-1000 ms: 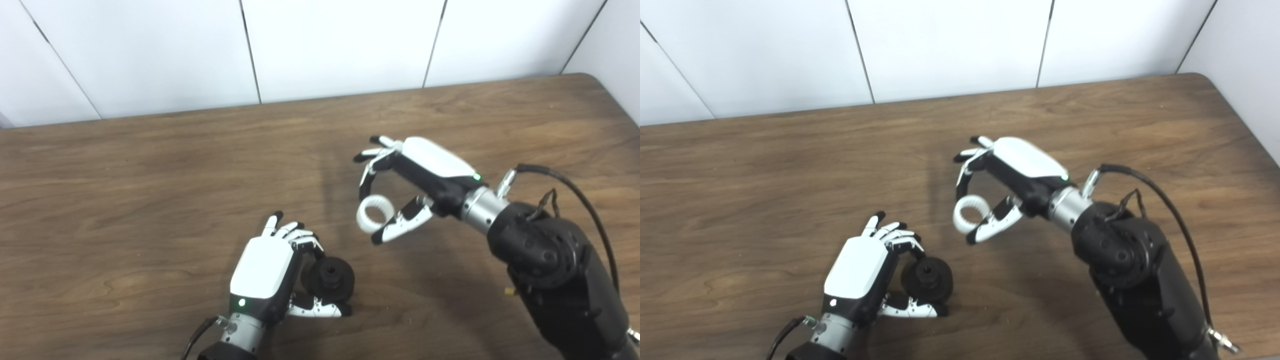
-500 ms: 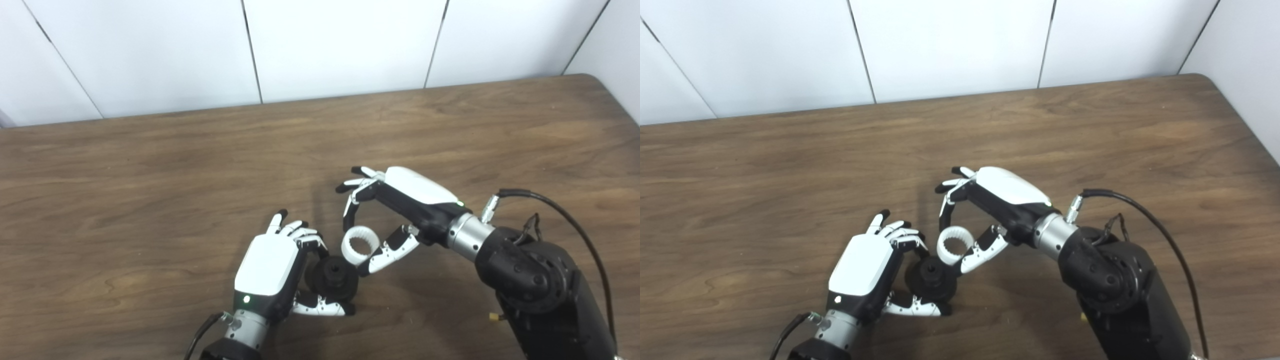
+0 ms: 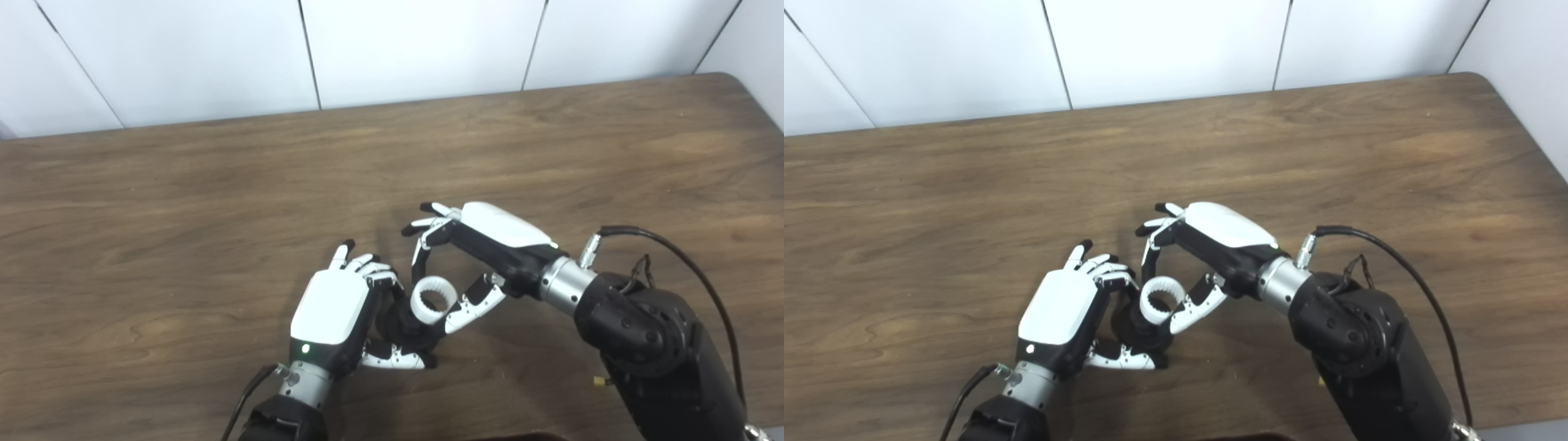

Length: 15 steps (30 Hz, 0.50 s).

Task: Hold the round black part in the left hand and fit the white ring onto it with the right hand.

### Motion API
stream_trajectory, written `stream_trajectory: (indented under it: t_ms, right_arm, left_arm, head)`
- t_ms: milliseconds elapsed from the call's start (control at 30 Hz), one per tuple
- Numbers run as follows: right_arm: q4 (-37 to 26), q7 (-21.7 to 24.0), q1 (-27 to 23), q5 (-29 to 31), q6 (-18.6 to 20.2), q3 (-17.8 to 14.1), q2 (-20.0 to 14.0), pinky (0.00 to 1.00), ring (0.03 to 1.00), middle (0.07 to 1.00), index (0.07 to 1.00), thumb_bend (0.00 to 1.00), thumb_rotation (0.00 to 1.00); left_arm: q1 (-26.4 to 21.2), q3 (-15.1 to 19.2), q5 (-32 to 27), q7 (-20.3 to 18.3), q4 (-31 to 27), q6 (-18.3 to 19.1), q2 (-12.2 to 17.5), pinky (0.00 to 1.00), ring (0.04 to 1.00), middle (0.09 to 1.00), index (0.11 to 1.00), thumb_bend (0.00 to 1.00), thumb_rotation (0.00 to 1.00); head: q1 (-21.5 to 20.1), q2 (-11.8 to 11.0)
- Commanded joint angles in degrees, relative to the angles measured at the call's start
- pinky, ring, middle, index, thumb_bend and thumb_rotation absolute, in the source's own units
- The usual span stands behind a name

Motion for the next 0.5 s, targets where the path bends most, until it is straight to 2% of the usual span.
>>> stream_trajectory:
  t_ms: [0,200,467]
  right_arm:
    - [-0.77,-1.51,-1.28,-0.17,-0.76,0.04,0.61,1.00,0.999,0.871,0.485,0.52,0.13]
    - [-0.33,-1.33,-1.39,-0.60,-0.53,0.85,0.98,1.00,1.000,0.869,0.484,0.52,0.13]
    - [1.09,-3.56,-1.12,-0.53,-2.26,1.92,1.50,1.00,0.989,0.857,0.484,0.52,0.13]
  left_arm:
    - [-0.07,-0.16,0.63,-0.27,-0.47,0.55,-0.42,1.00,0.855,0.741,0.484,0.52,0.06]
    - [-0.14,-0.19,0.68,-0.51,-0.57,0.58,-0.60,1.00,0.855,0.741,0.484,0.52,0.06]
    - [-0.14,-0.32,0.94,-0.54,-0.55,0.70,-0.91,1.00,0.857,0.741,0.484,0.52,0.06]
  head:
    - [-0.03,0.06]
    - [0.08,0.16]
    - [0.27,0.20]
